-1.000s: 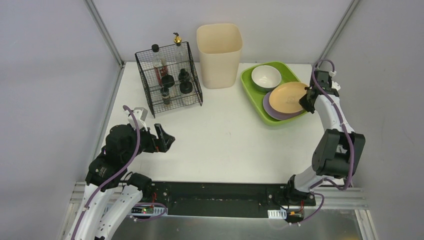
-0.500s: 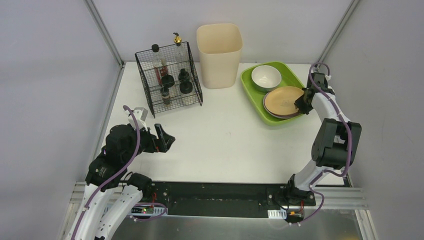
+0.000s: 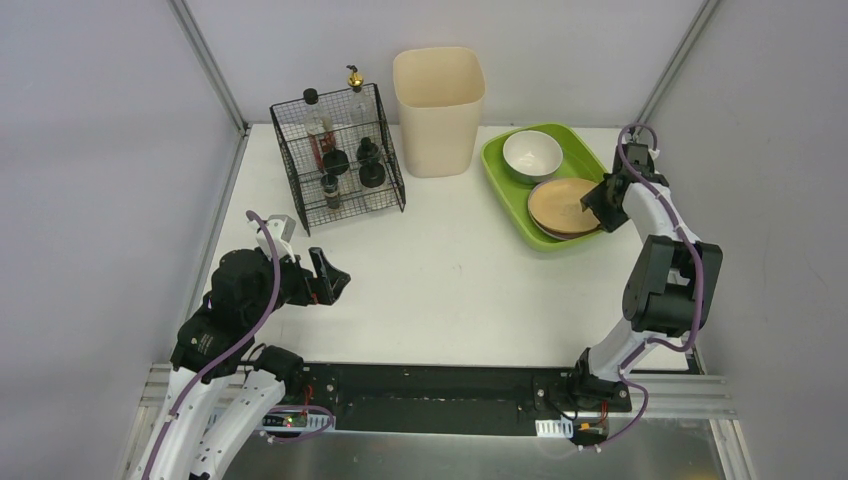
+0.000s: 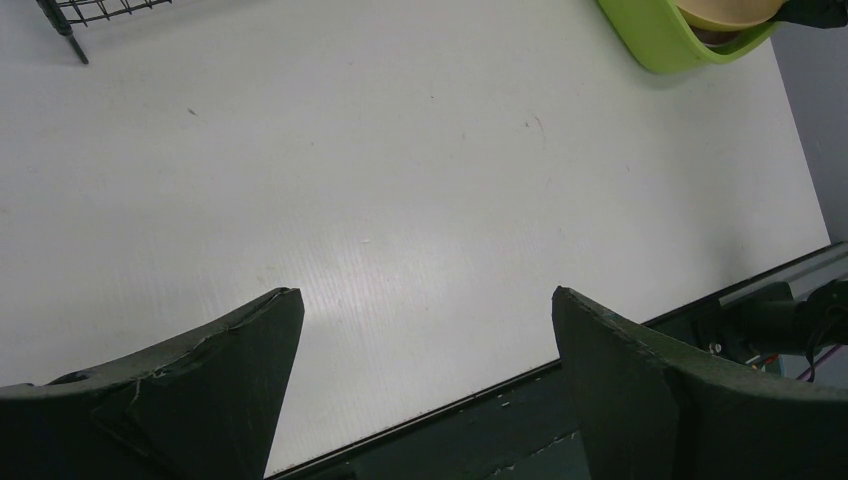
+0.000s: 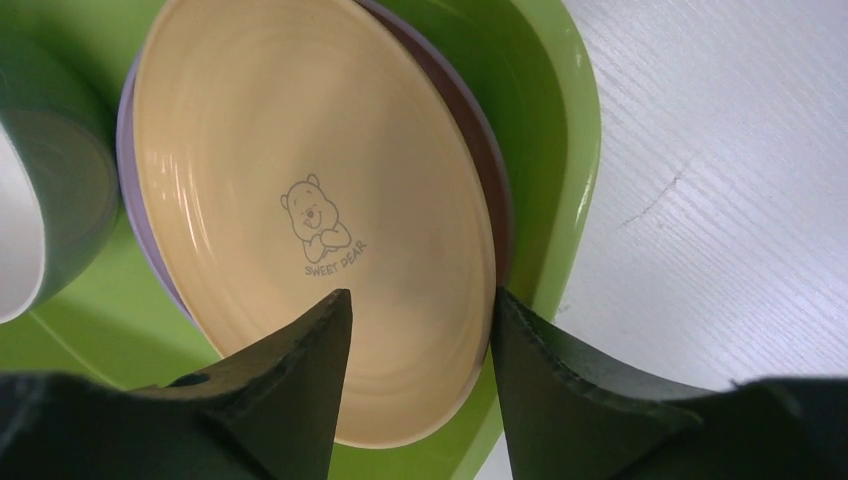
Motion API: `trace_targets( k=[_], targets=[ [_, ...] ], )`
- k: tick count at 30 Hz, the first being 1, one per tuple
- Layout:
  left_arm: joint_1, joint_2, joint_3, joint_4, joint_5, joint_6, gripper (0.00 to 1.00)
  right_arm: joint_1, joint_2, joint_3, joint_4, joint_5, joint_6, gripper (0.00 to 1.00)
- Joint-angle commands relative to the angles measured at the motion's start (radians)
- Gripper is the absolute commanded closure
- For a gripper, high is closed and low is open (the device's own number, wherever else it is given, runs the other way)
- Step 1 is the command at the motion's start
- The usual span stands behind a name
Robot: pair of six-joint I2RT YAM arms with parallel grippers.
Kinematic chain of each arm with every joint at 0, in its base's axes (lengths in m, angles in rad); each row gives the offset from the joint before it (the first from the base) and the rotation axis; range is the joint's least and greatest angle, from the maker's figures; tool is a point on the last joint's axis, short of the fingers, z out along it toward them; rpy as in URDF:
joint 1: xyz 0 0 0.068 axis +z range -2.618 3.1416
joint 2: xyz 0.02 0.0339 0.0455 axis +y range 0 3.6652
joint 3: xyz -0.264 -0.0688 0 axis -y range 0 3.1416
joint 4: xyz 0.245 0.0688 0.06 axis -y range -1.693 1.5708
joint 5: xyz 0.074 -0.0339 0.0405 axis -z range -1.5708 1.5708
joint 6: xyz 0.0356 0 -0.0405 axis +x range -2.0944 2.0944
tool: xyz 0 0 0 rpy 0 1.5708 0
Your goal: Clear the kitchen counter
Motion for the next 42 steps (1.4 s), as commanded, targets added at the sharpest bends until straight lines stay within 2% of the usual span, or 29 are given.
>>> trace_targets(
  k=[1, 9, 16, 18, 25, 26, 27, 28, 38, 42],
  targets=[
    [0.013, -0.011, -0.004, 0.006, 0.017, 0.010, 0.00, 0.004, -0.051, 0.057, -0.080, 0.039, -0.034, 0.44],
    [0.013, -0.009, -0.003, 0.006, 0.023, 0.010, 0.00, 0.026, -0.154, 0.075, -0.160, 0.106, -0.092, 0.42],
    [0.013, -0.009, -0.004, 0.006, 0.013, 0.011, 0.00, 0.114, -0.293, 0.084, -0.192, 0.150, -0.121, 0.39],
    [0.013, -0.007, -0.005, 0.006, 0.010, 0.011, 0.00, 0.147, -0.340, 0.082, -0.189, 0.155, -0.134, 0.35],
    [0.013, 0.027, 0.003, 0.006, 0.003, 0.006, 0.00, 0.319, -0.531, -0.004, -0.123, 0.146, -0.189, 0.21],
    [0.013, 0.034, 0.004, 0.007, 0.005, 0.003, 0.00, 0.344, -0.559, -0.021, -0.112, 0.138, -0.192, 0.16],
    [0.013, 0.041, 0.004, 0.009, 0.008, 0.000, 0.00, 0.371, -0.584, -0.043, -0.101, 0.130, -0.191, 0.04],
    [0.012, 0.049, 0.005, 0.012, 0.013, -0.005, 0.00, 0.402, -0.608, -0.060, -0.089, 0.126, -0.189, 0.01],
    [0.006, 0.116, -0.003, 0.092, 0.097, -0.106, 0.00, 0.767, -0.722, -0.170, 0.014, 0.152, -0.176, 0.01],
    [-0.057, 0.163, -0.017, 0.142, 0.135, -0.129, 0.00, 0.903, -0.715, -0.214, 0.079, 0.163, -0.166, 0.01]
  ],
)
